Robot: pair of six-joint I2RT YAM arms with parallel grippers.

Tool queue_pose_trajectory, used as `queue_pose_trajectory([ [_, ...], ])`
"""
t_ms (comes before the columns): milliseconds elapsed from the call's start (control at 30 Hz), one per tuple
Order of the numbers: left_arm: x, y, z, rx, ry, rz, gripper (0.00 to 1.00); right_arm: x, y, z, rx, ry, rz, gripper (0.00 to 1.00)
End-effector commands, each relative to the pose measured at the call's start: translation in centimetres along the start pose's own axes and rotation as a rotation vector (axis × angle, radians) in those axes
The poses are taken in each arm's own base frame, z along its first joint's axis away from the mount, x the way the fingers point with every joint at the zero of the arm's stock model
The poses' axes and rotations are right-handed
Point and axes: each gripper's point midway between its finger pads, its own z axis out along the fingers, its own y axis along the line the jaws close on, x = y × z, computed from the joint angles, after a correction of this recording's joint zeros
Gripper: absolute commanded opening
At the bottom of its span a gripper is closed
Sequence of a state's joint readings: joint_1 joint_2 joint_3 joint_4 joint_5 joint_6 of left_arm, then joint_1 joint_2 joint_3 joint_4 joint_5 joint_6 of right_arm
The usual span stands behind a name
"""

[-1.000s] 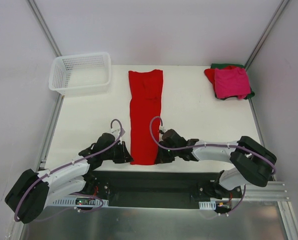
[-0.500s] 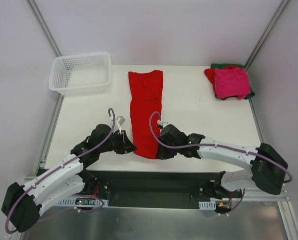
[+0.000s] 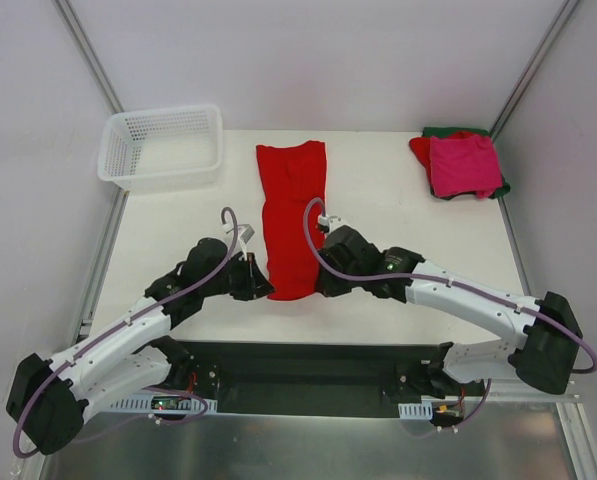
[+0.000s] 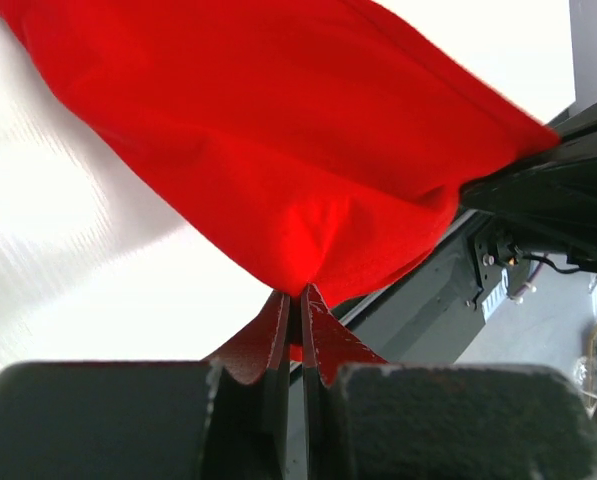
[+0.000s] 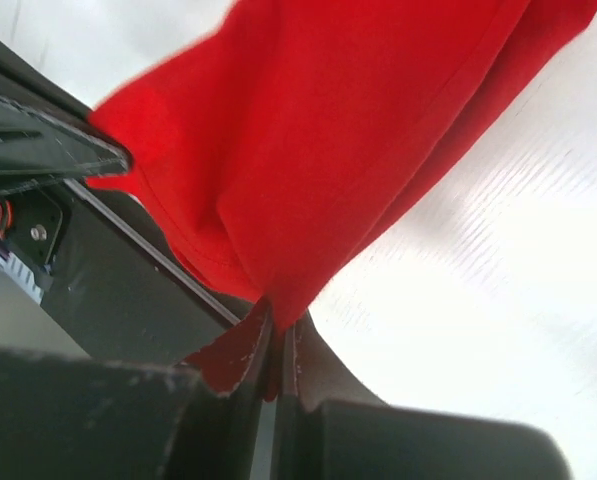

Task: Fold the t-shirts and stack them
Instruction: Fold the folded rectangular tshirt in 1/3 of the way

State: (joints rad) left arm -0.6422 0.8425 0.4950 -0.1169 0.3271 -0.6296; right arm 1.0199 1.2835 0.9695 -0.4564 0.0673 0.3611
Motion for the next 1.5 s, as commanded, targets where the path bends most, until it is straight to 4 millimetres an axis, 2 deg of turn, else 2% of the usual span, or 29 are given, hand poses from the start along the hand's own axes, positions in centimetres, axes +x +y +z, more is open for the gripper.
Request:
queue_pose_trajectory([
  [0,-3.0,-0.9,0.0,-0.021,-0.072,0.075,0.00,-3.9,-0.4,-1.3,0.022,-0.080,-0.036,0.01],
  [167,-5.1,-1.1,1.0,-0.057,-0.082,0.117,0.00,-6.5,-1.2,-0.9,0.028,-0.103,-0.033,0.01],
  [267,-7.6,-1.8,1.6,-0.071,-0.118,0.147,0.00,-8.2,-2.3,-0.5,0.030,-0.111,-0.014,0.01],
  [333,-8.7,-1.0,2.2,-0.099,-0.124,0.144,0.00,-8.6,-2.4,0.0,0.009,-0.096,-0.012,0.01],
  [400,-10.6,-1.0,2.3,-0.098,-0.166,0.150,0.00,-9.1,-2.8,0.7,-0.003,-0.088,-0.003,0.01],
  [433,-11.3,-0.2,2.5,-0.113,-0.169,0.135,0.00,-9.3,-3.0,0.9,-0.002,-0.087,-0.002,0.01],
  [567,-14.4,0.5,2.8,-0.130,-0.207,0.141,0.00,-11.3,-4.1,1.8,-0.008,-0.098,0.002,0.01],
  [633,-15.1,1.2,3.4,-0.142,-0.201,0.146,0.00,-11.8,-4.4,2.7,-0.020,-0.086,0.009,0.01],
  [667,-16.0,1.3,3.4,-0.142,-0.211,0.145,0.00,-12.7,-4.6,2.7,-0.024,-0.100,0.013,0.01],
  [867,-18.2,2.7,5.2,-0.127,-0.218,0.145,0.00,-15.3,-6.3,4.8,-0.041,-0.105,0.024,0.01],
  [933,-18.4,3.4,6.3,-0.129,-0.206,0.150,0.00,-16.5,-6.3,5.2,-0.068,-0.119,0.012,0.01],
  [1000,-19.3,3.5,7.0,-0.117,-0.217,0.165,0.00,-16.7,-7.0,6.5,-0.072,-0.102,0.012,0.01],
  [1033,-19.0,4.1,8.0,-0.114,-0.192,0.158,0.00,-17.5,-6.9,6.6,-0.077,-0.113,-0.006,0.01],
  [1067,-19.7,3.9,8.3,-0.106,-0.204,0.165,0.00,-17.3,-7.5,7.6,-0.071,-0.097,-0.003,0.01],
  [1133,-19.8,4.7,9.4,-0.108,-0.192,0.159,0.00,-18.2,-7.4,7.9,-0.084,-0.108,-0.014,0.01],
  [1233,-21.2,5.0,10.3,-0.097,-0.203,0.159,0.00,-18.9,-8.3,8.9,-0.090,-0.104,-0.003,0.01],
  [1300,-21.6,5.4,10.9,-0.098,-0.199,0.153,0.00,-19.0,-8.6,9.8,-0.097,-0.091,0.005,0.01],
  [1467,-23.7,5.8,10.8,-0.097,-0.228,0.163,0.00,-20.1,-9.6,10.1,-0.097,-0.103,0.018,0.01],
])
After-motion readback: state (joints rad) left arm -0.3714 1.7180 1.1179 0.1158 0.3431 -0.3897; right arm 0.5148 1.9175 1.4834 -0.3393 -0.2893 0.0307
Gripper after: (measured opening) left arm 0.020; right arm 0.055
